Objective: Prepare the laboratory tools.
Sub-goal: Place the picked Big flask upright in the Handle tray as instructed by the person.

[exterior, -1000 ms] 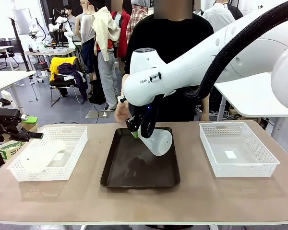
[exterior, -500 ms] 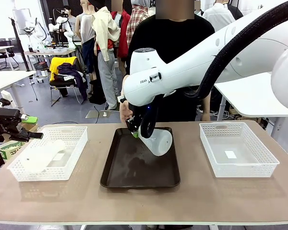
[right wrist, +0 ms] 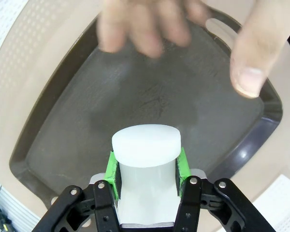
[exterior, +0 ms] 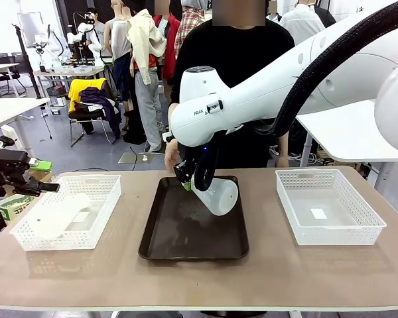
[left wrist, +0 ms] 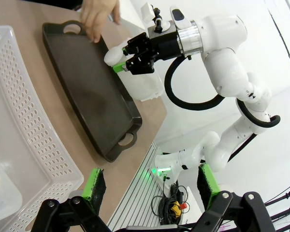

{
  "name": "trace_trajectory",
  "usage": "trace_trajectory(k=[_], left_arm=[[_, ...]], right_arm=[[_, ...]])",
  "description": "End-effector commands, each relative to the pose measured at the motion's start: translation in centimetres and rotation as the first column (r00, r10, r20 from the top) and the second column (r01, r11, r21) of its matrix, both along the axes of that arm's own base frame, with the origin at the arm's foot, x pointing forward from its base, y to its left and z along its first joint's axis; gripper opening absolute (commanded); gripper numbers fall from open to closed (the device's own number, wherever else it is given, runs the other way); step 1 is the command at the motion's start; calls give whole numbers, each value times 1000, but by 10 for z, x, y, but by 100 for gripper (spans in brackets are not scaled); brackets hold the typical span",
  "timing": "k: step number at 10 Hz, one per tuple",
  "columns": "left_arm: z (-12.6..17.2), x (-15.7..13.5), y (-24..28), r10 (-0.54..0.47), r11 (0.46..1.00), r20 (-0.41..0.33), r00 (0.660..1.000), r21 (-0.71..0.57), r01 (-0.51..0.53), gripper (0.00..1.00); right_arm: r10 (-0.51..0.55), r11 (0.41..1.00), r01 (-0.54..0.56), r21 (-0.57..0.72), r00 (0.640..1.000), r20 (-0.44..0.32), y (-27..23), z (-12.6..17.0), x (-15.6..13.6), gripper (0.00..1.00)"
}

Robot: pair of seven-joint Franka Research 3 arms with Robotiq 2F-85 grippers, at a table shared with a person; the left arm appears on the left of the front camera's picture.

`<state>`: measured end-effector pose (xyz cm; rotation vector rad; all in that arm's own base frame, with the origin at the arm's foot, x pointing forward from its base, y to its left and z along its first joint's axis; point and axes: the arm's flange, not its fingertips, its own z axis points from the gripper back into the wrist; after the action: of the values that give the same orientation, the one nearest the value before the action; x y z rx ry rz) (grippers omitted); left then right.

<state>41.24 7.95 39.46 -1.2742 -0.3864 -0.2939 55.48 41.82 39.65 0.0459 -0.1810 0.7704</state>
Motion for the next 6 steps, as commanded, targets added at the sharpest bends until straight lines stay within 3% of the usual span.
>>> trace_trajectory(k=[1, 4, 6], left_arm=[[2, 0, 0, 3, 1000, 6, 1000, -13, -3, 100], [2, 0, 0, 3, 1000, 6, 1000, -13, -3, 100], [2, 0, 0, 3, 1000, 6, 1000, -13, -3, 100]], right_arm=[[0, 1000, 0, 0, 1000, 0, 0, 0, 0, 0], [175, 964, -190, 184, 980, 95, -2, 36, -25, 0], [330, 870, -373, 322, 927, 180, -18, 42, -23, 0]])
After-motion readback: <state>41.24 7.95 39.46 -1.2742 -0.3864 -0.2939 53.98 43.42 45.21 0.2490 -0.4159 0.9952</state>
